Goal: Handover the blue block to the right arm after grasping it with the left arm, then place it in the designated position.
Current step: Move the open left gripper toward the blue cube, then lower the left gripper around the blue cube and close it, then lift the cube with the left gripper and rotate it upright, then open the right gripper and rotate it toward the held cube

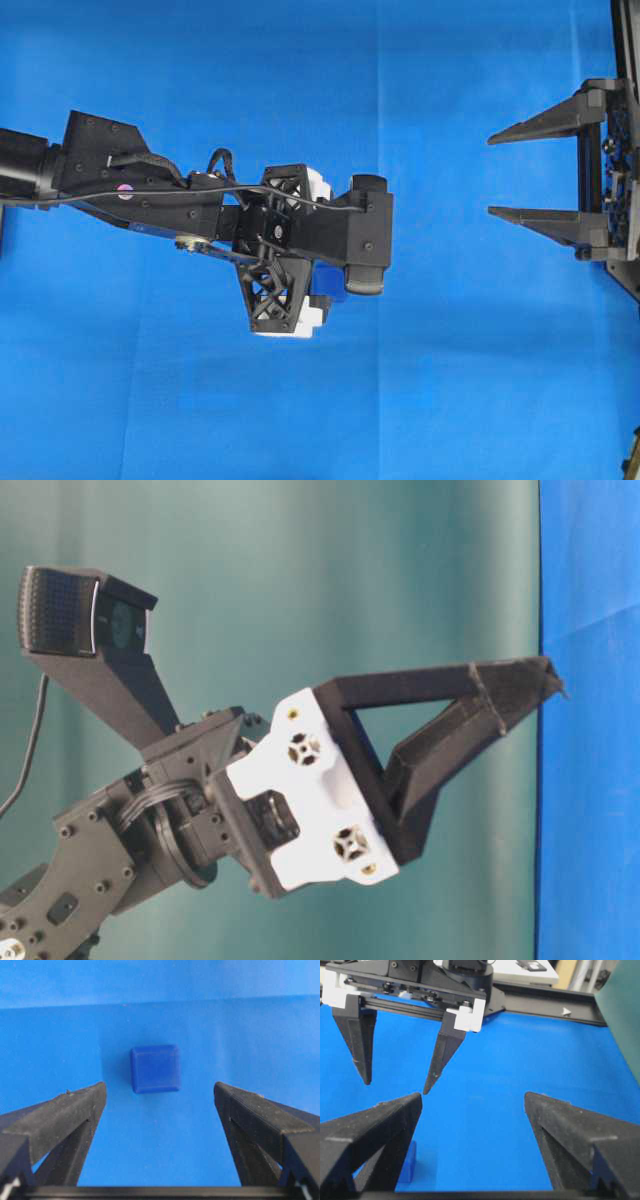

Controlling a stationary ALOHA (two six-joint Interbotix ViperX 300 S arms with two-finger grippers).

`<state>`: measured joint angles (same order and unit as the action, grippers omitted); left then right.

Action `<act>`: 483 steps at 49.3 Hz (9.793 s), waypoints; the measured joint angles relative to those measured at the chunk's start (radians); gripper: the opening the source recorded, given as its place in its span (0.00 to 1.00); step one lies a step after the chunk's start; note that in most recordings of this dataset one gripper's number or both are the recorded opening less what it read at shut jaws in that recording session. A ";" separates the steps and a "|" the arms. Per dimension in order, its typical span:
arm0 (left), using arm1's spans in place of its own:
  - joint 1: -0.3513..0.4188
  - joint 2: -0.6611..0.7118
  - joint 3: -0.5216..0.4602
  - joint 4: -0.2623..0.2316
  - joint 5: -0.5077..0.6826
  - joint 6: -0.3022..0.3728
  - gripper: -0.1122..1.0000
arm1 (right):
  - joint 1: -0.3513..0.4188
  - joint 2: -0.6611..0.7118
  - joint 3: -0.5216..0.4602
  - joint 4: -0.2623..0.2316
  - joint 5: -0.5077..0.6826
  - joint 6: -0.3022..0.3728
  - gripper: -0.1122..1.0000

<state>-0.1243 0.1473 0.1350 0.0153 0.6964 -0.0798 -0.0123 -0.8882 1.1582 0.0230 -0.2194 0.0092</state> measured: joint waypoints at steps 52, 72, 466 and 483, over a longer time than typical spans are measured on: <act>0.000 0.029 0.060 -0.002 -0.107 0.000 0.92 | 0.000 0.012 0.000 0.000 -0.003 0.000 0.97; 0.000 0.161 0.100 -0.002 -0.256 -0.018 0.92 | 0.000 0.031 0.002 0.000 -0.003 0.000 0.97; 0.063 -0.462 0.621 0.002 -0.979 0.028 0.54 | 0.011 0.112 -0.086 -0.666 -0.006 -0.683 0.94; 0.063 -0.460 0.623 0.002 -0.977 0.028 0.54 | 0.009 0.112 -0.086 -0.667 -0.008 -0.684 0.94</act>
<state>-0.0614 -0.3129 0.7578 0.0169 -0.2807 -0.0522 -0.0031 -0.7762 1.0723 -0.6443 -0.2270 -0.6750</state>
